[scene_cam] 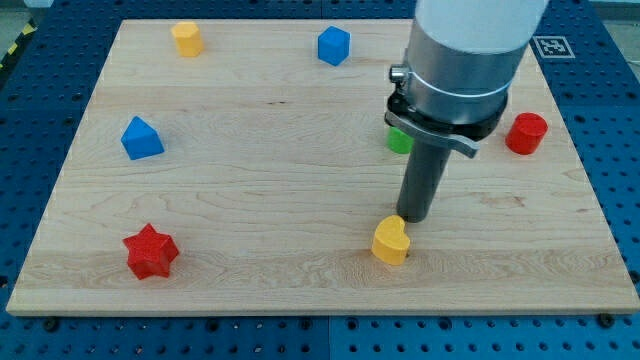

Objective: Place the yellow heart towards the bottom center of the board

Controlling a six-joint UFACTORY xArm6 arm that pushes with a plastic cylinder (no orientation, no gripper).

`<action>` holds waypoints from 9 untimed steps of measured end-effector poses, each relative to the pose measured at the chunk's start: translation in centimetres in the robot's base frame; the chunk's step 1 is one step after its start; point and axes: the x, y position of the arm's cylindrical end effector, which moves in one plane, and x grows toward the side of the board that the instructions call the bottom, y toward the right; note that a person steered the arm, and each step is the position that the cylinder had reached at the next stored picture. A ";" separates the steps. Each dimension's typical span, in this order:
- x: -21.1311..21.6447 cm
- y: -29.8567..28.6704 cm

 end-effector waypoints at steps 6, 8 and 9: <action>2.9 0.7; 3.6 -2.2; 3.6 -3.0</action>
